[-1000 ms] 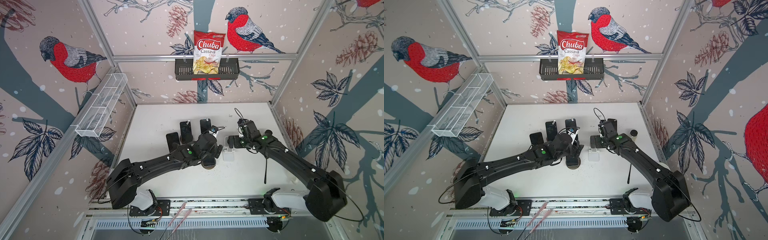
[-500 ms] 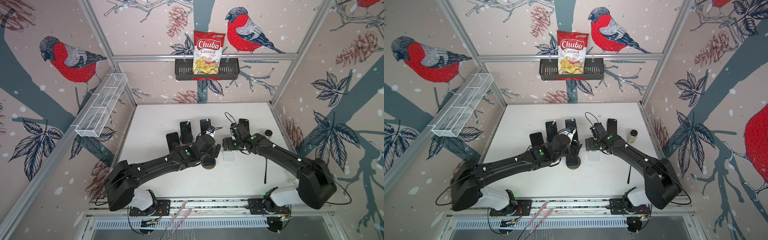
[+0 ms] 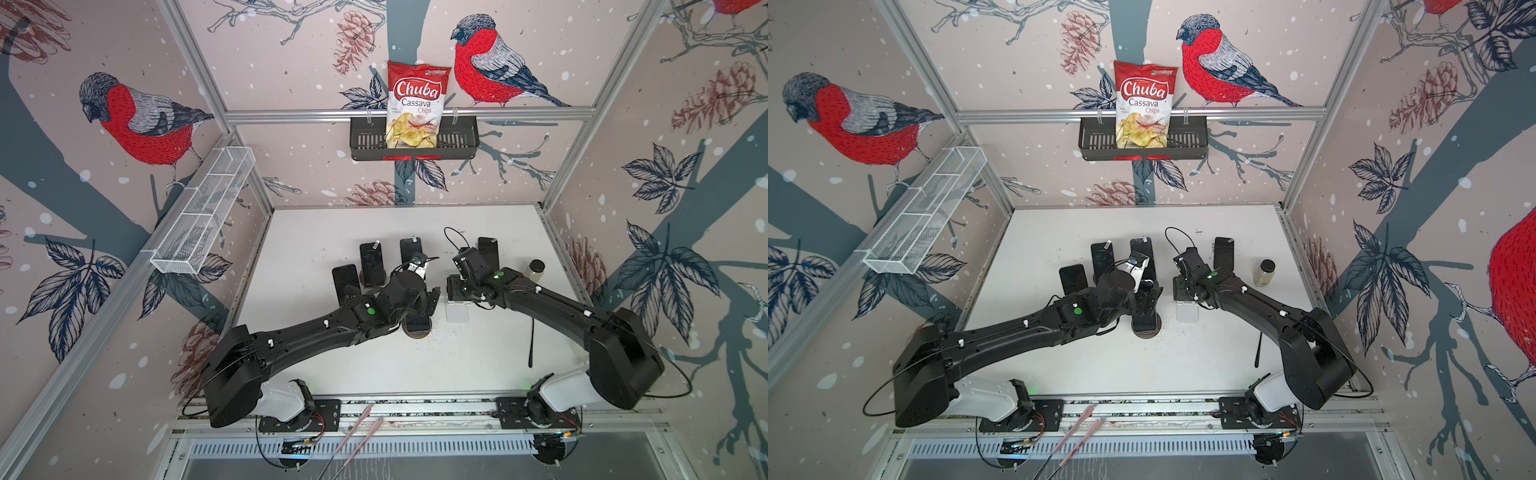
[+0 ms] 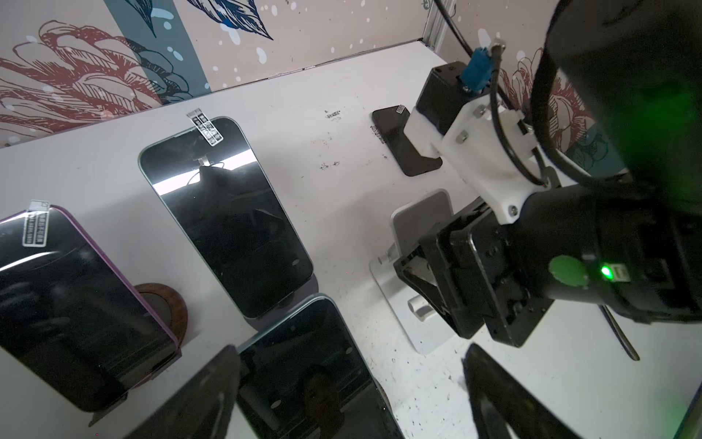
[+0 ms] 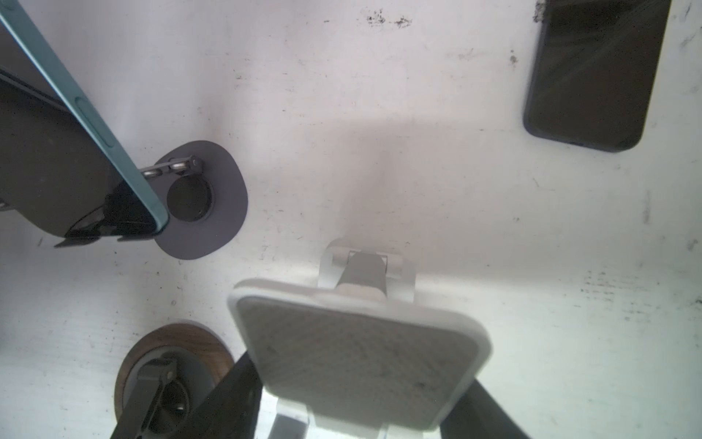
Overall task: Remove the phone from the phone stand
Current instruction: Pick up the phone stand from the center of the table.
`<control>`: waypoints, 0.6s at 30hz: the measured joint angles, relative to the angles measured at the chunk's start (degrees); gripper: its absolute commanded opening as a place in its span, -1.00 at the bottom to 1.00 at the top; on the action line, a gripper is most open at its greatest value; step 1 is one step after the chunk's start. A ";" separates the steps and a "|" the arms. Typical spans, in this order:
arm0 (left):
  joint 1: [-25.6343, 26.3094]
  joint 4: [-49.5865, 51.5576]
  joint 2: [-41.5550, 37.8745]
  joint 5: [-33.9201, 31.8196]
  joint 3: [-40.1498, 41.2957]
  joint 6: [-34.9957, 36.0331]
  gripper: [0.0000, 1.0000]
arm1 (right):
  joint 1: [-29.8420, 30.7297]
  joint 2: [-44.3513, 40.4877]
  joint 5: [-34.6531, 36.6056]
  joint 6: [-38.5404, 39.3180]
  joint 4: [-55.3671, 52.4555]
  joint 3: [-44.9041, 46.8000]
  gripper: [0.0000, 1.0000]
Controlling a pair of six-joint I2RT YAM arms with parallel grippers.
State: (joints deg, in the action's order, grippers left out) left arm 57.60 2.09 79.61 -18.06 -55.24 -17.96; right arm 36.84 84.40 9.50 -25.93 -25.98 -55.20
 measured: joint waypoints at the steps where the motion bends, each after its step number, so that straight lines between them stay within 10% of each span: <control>1: 0.00 -0.15 0.00 0.00 0.04 0.09 0.83 | 0.04 0.04 0.20 -0.15 0.00 -0.09 0.19; 18: 0.00 -0.63 -0.04 0.00 0.26 1.09 0.83 | -5.90 0.55 0.48 3.78 5.11 -0.55 0.18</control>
State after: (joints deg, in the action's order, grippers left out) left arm 57.60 1.45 79.57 -18.06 -54.98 -16.86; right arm 30.94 84.95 9.98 -22.15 -20.86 -55.75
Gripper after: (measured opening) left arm 0.912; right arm 0.655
